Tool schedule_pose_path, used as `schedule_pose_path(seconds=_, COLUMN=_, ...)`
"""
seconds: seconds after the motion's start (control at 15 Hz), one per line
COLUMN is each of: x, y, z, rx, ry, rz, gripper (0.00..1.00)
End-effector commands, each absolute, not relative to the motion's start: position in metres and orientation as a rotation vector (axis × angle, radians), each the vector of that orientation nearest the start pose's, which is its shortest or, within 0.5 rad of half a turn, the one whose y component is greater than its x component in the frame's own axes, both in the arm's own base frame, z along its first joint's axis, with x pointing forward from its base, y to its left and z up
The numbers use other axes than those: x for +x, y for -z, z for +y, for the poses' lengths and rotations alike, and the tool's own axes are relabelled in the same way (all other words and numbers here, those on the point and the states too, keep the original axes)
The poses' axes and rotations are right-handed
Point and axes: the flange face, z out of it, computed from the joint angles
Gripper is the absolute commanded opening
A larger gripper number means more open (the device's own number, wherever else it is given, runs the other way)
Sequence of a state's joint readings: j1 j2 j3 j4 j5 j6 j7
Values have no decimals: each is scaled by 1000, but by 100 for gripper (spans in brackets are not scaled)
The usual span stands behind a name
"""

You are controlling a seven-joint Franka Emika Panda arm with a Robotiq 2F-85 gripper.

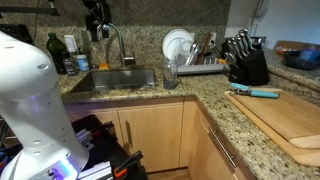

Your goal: Move the cup to the right

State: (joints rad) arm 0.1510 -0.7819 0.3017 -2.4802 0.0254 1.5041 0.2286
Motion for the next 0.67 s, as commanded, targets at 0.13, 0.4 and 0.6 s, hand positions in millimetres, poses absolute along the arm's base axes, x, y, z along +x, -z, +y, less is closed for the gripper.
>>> schedule_pose_path(seconds=0.13, x=265, y=-498, z=138, rx=-3380, ry=-298, rz=-30, gripper=100)
schedule_pose_path(seconds=0.4, x=339, y=-483, z=148, rx=-3291, ry=-36, rz=293, gripper=100)
schedule_pose_path(seconds=0.6, x=402, y=-470, z=159, rx=-3186, ry=141, rz=547, gripper=100)
